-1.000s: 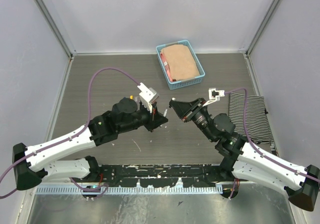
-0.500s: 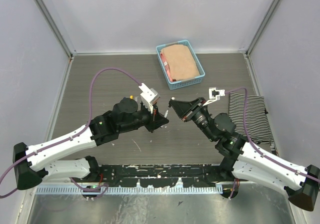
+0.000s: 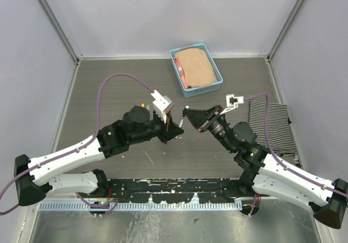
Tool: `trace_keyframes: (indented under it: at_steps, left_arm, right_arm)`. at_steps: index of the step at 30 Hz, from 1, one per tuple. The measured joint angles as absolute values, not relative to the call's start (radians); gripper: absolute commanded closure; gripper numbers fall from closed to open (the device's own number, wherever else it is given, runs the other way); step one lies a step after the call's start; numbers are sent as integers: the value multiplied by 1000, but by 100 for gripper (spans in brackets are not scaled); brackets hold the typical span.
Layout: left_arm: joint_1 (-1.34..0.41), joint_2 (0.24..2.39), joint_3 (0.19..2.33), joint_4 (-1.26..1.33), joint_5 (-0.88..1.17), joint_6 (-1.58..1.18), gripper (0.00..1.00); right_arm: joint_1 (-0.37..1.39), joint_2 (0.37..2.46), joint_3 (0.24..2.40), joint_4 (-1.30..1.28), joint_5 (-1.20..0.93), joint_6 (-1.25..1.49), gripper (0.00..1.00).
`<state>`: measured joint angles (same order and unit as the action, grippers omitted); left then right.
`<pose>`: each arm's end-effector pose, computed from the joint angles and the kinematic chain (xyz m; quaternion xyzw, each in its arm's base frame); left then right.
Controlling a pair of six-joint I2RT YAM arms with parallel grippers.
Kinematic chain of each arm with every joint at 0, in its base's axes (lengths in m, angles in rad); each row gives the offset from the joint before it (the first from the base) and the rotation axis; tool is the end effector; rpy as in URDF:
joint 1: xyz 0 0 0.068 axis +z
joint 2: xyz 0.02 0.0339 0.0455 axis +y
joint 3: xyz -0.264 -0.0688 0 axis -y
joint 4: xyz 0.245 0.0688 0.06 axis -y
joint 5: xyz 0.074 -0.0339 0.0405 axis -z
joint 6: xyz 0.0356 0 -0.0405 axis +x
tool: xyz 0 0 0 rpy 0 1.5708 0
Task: Insert the pens into the pen caps
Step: Insert the pen cap onto the pen.
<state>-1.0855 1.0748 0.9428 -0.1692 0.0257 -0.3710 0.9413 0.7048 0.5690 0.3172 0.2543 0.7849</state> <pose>0.1157 -0.2214 0.3404 0.2887 0.7516 -0.4024 0.4357 0.1111 0.1374 0.3304 0.0475 0.6407 0.5263 0.5571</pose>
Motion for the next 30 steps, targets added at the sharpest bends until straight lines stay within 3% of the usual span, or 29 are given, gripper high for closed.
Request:
trace_keyframes:
  at_steps: [30]
  left_arm:
    - [-1085,1075,943,-169,24,-371,100]
  right_arm:
    - [941,707,569,302,241,785,100]
